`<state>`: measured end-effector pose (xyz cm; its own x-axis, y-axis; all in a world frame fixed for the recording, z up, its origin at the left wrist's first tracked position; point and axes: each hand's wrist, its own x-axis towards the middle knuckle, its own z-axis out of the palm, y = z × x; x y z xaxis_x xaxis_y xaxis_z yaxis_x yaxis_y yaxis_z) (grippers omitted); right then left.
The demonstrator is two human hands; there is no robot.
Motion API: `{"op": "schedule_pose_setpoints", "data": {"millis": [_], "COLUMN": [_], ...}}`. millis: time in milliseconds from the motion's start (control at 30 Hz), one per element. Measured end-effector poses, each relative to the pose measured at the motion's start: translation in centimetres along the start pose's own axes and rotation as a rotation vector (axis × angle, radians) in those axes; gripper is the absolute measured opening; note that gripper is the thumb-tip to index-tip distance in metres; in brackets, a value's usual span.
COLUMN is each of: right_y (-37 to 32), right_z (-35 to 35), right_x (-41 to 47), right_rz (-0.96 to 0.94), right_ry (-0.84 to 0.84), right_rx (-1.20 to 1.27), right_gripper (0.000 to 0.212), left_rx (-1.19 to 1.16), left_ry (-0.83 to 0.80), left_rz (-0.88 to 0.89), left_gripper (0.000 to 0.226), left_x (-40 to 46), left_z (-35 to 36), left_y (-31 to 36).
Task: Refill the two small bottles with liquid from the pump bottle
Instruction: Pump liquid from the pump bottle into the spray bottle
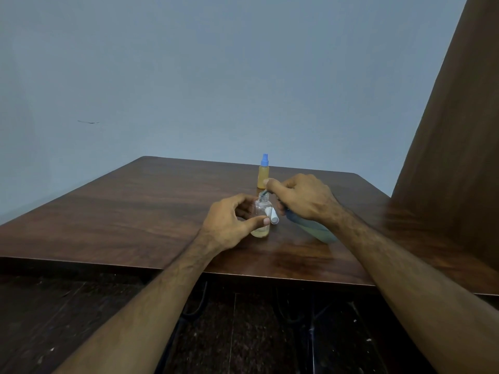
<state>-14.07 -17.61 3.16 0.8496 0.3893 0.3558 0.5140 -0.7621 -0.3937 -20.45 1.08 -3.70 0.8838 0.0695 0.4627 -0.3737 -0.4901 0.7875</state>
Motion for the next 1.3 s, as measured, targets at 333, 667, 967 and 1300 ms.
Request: {"op": "schedule_pose_setpoints", "data": {"millis": [333, 667, 967, 1300], "right_y": [-0.15, -0.17, -0.29, -0.5], "right_z": [-0.19, 0.13, 0.25, -0.15], "right_x": [-0.1, -0.08, -0.02, -0.13], "right_rz": [-0.01, -0.002, -0.003, -0.007], "right_ry": [-0.02, 0.025, 0.04, 0.011], "right_rx": [-0.018, -0.041, -0.018, -0.011], "right_gripper": [0.063, 0.07, 0.069, 0.064], "left_rx": [0.024, 0.007, 0.022, 0.019], "left_ry": [-0.001, 0.0, 0.005, -0.003], "left_rz": [0.004, -0.005, -0.002, -0.004], "left_gripper": [0.047, 0.04, 0.043, 0.044], "left_x": [-0.03, -0.18, -0.07, -0.13], "left_z": [0.03, -0.08, -0.07, -0.01], "left_y": [0.15, 0.3, 0.09, 0.21]}}
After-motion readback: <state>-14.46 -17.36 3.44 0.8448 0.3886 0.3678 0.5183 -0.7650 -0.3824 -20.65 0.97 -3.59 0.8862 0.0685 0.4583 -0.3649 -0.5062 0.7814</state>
